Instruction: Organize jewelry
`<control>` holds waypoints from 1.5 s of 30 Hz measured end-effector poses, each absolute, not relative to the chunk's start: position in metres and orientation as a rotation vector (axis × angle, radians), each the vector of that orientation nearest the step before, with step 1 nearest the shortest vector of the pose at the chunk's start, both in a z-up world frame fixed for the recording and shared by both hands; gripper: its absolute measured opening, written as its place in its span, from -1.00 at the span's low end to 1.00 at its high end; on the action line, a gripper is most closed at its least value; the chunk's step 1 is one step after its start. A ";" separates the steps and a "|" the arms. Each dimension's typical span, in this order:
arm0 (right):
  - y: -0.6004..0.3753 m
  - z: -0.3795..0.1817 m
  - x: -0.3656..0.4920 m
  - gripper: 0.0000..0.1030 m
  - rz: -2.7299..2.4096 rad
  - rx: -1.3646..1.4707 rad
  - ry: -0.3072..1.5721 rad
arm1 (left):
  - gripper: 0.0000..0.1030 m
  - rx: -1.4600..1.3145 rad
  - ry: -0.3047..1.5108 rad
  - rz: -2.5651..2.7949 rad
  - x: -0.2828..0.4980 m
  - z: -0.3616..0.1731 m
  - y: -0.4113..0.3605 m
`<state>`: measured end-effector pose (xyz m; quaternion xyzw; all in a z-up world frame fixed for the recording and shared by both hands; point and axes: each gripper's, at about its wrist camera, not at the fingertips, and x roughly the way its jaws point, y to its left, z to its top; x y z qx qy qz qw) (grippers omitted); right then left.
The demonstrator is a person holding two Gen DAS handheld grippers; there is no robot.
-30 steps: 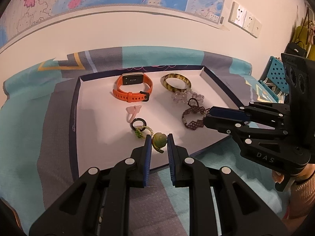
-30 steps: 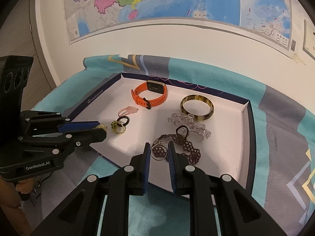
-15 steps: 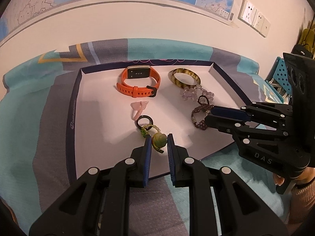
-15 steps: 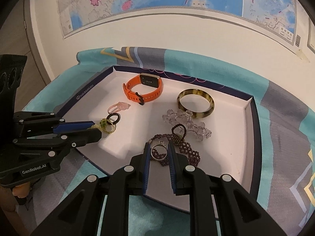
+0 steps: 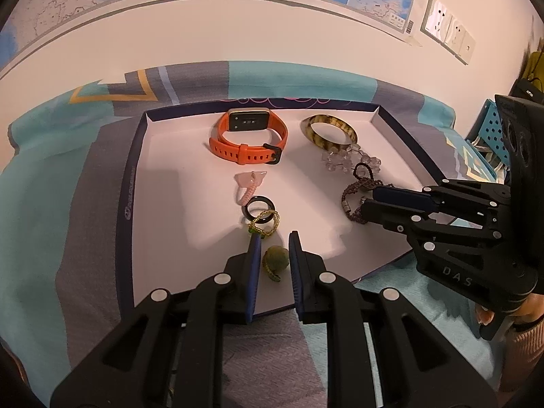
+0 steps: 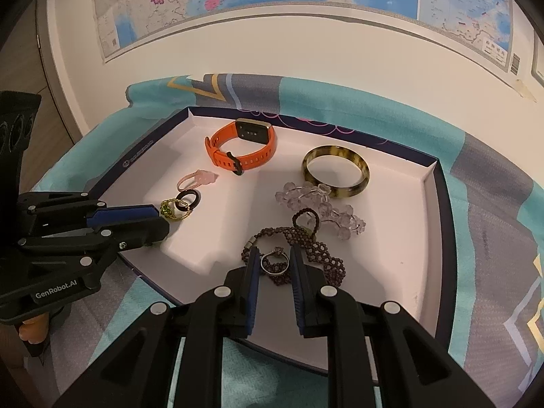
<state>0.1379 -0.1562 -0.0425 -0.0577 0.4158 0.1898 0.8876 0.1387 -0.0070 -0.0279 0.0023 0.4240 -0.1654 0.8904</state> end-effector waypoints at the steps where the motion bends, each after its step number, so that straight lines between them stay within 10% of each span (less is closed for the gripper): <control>1: -0.156 -0.042 0.138 -0.68 0.395 -0.116 0.862 | -0.58 0.005 0.879 -0.339 0.139 -0.028 -0.007; 19: -0.171 -0.027 0.101 0.40 0.378 -0.048 0.778 | 0.89 0.038 0.746 -0.260 0.098 0.002 0.002; 28: -0.173 -0.025 0.073 0.80 0.341 -0.066 0.732 | 0.89 0.041 0.728 -0.204 0.075 0.004 0.007; 45: -0.177 -0.033 0.039 0.86 0.318 -0.041 0.749 | 0.89 0.044 0.746 -0.118 0.042 -0.009 0.014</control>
